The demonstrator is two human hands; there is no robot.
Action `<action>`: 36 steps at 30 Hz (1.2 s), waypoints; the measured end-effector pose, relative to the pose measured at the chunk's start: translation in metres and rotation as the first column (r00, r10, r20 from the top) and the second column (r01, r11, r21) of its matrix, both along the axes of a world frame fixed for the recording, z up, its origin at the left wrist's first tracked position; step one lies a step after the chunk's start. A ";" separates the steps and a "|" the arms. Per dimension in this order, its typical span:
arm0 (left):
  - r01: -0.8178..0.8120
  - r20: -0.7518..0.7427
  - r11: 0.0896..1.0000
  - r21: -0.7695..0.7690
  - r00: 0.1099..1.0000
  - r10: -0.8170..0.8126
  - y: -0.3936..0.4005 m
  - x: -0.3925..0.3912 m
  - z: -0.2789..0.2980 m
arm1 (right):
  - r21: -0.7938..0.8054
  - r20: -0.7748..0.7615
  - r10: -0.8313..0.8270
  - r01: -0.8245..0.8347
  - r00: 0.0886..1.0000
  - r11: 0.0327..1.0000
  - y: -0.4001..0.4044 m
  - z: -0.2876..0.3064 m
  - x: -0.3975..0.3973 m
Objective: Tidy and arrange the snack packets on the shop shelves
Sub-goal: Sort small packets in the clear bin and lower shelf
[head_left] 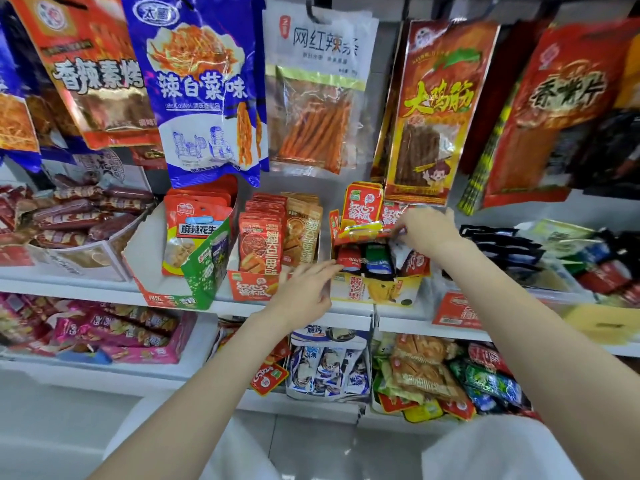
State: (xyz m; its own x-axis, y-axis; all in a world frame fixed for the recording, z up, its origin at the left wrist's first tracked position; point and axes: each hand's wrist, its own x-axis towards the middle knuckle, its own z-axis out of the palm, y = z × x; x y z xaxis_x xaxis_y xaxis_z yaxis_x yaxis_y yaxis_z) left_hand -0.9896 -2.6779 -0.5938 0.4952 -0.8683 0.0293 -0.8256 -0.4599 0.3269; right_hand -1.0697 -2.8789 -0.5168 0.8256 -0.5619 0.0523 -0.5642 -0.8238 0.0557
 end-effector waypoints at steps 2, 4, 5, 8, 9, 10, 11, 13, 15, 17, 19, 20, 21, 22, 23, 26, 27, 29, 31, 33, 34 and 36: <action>-0.006 -0.008 1.000 -0.006 1.000 0.006 0.001 0.001 0.000 | -0.078 0.341 0.047 -0.021 0.939 0.997 -0.001 -0.003 -0.011; -0.016 -0.023 1.000 -0.025 1.000 0.016 -0.001 0.004 0.001 | 0.017 0.655 0.053 -0.085 0.754 0.996 0.003 0.006 -0.023; -0.030 -0.047 0.996 -0.081 0.999 0.026 -0.002 0.004 0.003 | 0.096 0.740 0.028 -0.147 0.672 0.984 0.004 0.013 -0.028; -0.135 -0.267 0.918 -0.372 0.963 0.034 -0.004 -0.002 0.018 | 0.245 0.816 0.035 -0.400 0.577 0.883 0.012 0.032 -0.041; -0.178 -0.387 0.883 -0.434 0.922 -0.005 -0.003 -0.005 0.027 | 0.272 0.825 0.045 -0.467 0.563 0.842 0.017 0.035 -0.044; -0.223 -0.517 0.849 -0.478 0.853 -0.068 0.000 -0.009 0.034 | 0.314 0.826 0.043 -0.523 0.561 0.792 0.024 0.036 -0.045; -0.283 -0.656 0.822 -0.494 0.742 -0.139 0.003 -0.012 0.039 | 0.362 0.816 0.046 -0.572 0.576 0.736 0.032 0.036 -0.045; -0.390 -0.821 0.788 -0.476 0.519 -0.238 0.012 -0.014 0.043 | 0.417 0.776 0.099 -0.626 0.622 0.659 0.051 0.035 -0.040; -0.432 -0.847 0.769 -0.471 0.466 -0.257 0.029 -0.006 0.040 | 0.501 0.732 0.124 -0.653 0.670 0.568 0.068 0.037 -0.032; -0.493 -0.851 0.733 -0.469 0.473 -0.227 0.052 0.008 0.041 | 0.648 0.675 0.136 -0.671 0.725 0.360 0.083 0.044 -0.025; -0.554 -0.834 0.682 -0.478 0.529 -0.154 0.079 0.027 0.048 | 0.759 0.626 0.178 -0.645 0.760 0.083 0.096 0.051 -0.015; -0.584 -0.825 0.653 -0.482 0.554 -0.114 0.094 0.037 0.053 | 0.783 0.609 0.210 -0.623 0.765 -0.002 0.105 0.055 -0.008; -0.585 -0.804 0.638 -0.501 0.587 -0.093 0.107 0.047 0.056 | 0.786 0.600 0.249 -0.618 0.760 -0.007 0.116 0.057 0.002; -0.560 -0.771 0.633 -0.534 0.631 -0.091 0.120 0.056 0.060 | 0.751 0.605 0.303 -0.654 0.737 0.090 0.127 0.060 0.014; -0.525 -0.721 0.630 -0.572 0.688 -0.081 0.130 0.065 0.063 | 0.637 0.608 0.392 -0.719 0.690 0.278 0.139 0.063 0.029; -0.434 -0.551 0.591 -0.680 0.834 -0.022 0.158 0.086 0.075 | 0.242 0.628 0.538 -0.798 0.562 0.552 0.176 0.064 0.079; -0.453 -0.511 0.544 -0.706 0.858 0.051 0.168 0.093 0.078 | 0.219 0.672 0.509 -0.801 0.538 0.557 0.188 0.064 0.092; -0.484 -0.422 0.469 -0.739 0.875 0.238 0.188 0.109 0.075 | 0.092 0.740 0.488 -0.789 0.462 0.608 0.207 0.056 0.119; -0.508 -0.352 0.489 -0.709 0.856 0.379 0.202 0.119 0.064 | -0.098 0.712 0.576 -0.756 0.402 0.648 0.220 0.038 0.139; -0.529 -0.272 0.590 -0.610 0.839 0.471 0.209 0.124 0.050 | -0.119 0.672 0.618 -0.763 0.409 0.635 0.226 0.019 0.153; -0.519 -0.243 0.636 -0.571 0.847 0.473 0.209 0.124 0.043 | -0.074 0.674 0.596 -0.762 0.437 0.643 0.225 0.011 0.157; -0.479 -0.233 0.682 -0.553 0.875 0.425 0.206 0.123 0.036 | 0.036 0.700 0.505 -0.731 0.505 0.682 0.215 -0.002 0.162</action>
